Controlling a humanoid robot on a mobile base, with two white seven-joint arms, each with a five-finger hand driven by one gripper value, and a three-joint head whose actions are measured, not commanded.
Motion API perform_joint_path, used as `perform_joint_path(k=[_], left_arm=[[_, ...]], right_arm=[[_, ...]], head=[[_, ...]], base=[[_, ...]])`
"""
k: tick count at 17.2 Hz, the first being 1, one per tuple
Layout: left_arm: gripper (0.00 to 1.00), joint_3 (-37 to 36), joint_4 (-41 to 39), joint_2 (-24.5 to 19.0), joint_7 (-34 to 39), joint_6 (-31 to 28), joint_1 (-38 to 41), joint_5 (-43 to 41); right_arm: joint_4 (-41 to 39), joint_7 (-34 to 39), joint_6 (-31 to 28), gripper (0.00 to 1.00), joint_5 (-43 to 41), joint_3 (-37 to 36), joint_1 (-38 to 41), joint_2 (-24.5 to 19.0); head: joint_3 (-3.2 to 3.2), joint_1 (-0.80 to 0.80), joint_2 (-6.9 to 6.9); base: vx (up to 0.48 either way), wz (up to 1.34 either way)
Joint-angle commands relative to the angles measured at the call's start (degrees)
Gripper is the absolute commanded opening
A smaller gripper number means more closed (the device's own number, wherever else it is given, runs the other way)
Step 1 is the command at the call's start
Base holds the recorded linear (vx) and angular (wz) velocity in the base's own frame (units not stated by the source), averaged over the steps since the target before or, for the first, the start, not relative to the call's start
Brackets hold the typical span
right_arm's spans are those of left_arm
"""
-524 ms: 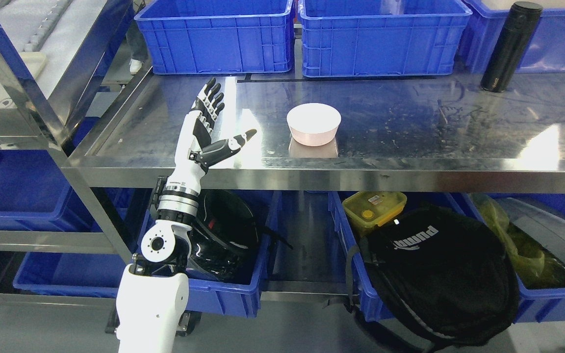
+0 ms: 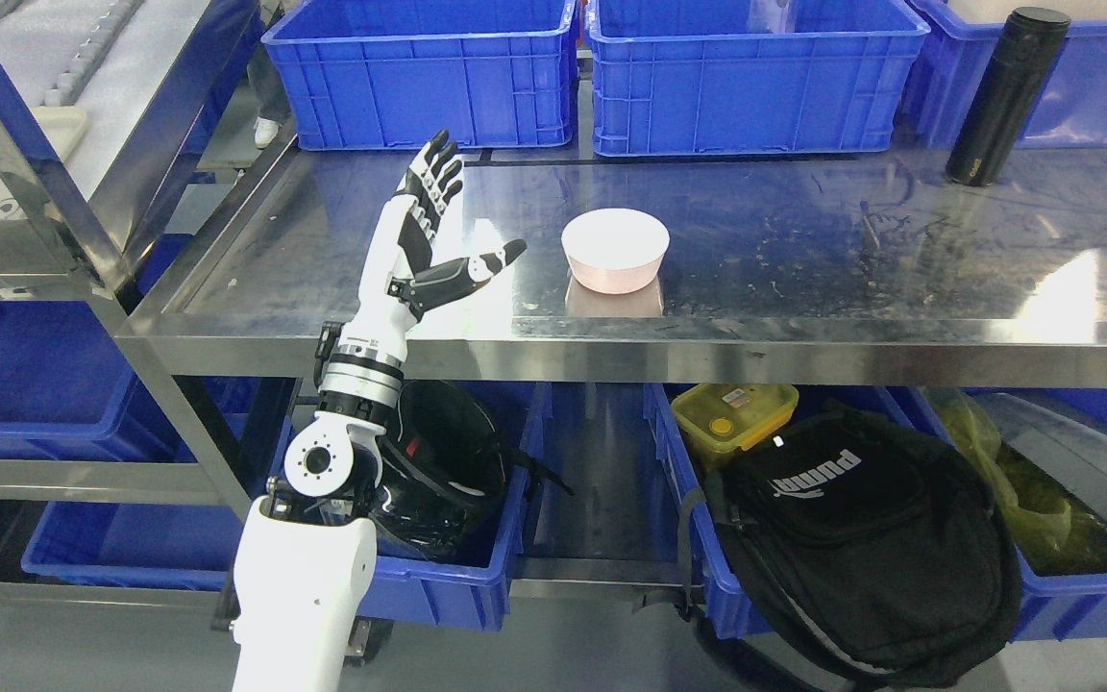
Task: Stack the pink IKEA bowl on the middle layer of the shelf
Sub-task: 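Reach the left hand forward toward the pink bowl on the shelf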
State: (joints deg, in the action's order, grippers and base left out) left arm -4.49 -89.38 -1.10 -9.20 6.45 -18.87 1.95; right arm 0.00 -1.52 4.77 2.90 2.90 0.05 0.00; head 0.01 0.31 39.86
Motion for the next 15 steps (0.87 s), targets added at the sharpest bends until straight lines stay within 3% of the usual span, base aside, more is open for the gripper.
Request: perform_joint_path(k=[1, 7, 12, 15], left_arm=[[1.00, -8.41, 0.52, -9.43, -7.03, -2.39, -7.39, -19.65], [1.00, -9.39, 0.52, -10.33, -26.64, -3.63, -11.53, -46.48], [1.00, -12.11, 1.57, -9.89, -30.69, -3.63, -16.36, -51.61], [0.90, -15.89, 4.90, -8.49, -33.34, -3.55, -18.82, -54.23]], right_arm=[[-1.00, 0.03, -0.03, 1.00, 0.00, 0.00, 1.18, 1.00], [-1.00, 0.03, -0.03, 1.00, 0.00, 0.00, 1.18, 1.00], [-1.00, 0.03, -0.03, 1.00, 0.00, 0.00, 1.18, 1.00], [-1.00, 0.03, -0.03, 1.00, 0.00, 0.00, 1.18, 1.00]], head=[[0.00, 0.00, 0.00], [0.00, 0.00, 0.00], [0.00, 0.00, 0.00], [0.00, 0.00, 0.00]], base=[[0.000, 0.00], [0.000, 0.00], [0.000, 0.00], [0.000, 0.00]])
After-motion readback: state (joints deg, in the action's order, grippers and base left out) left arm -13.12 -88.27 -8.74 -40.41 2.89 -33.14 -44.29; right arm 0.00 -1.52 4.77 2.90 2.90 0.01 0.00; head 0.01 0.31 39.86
